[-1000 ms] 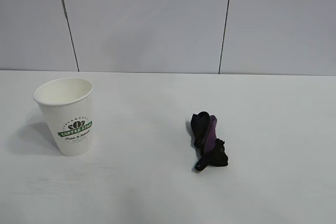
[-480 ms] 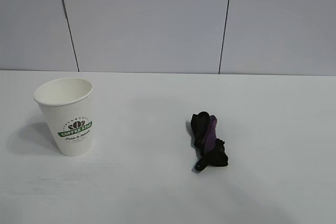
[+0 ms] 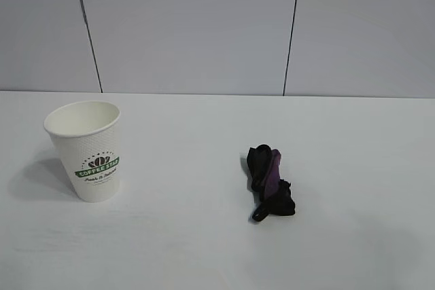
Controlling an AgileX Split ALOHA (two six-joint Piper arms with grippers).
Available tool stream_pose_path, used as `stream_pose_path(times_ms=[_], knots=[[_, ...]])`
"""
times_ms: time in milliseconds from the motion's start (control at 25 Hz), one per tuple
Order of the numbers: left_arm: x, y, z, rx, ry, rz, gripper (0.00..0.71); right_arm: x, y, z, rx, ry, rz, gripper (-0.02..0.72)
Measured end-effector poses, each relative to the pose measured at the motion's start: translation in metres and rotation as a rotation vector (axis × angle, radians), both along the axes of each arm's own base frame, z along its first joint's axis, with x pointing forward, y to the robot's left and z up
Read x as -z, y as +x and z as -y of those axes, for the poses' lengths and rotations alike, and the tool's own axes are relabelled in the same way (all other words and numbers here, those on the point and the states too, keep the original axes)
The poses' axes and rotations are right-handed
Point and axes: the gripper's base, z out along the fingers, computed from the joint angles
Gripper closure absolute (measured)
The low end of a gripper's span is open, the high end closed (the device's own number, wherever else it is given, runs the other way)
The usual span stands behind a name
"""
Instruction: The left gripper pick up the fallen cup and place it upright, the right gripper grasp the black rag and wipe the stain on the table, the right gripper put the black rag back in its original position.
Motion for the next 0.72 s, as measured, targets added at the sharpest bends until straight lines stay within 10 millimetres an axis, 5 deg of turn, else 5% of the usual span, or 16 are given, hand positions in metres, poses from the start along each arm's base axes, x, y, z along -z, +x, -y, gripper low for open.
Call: stream_pose_path(times_ms=[720], knots=[[0.0,0.0,0.0,0.0,0.0,0.0,0.107,0.028,0.008,-0.004,0.453,-0.034,-0.026,0.102]])
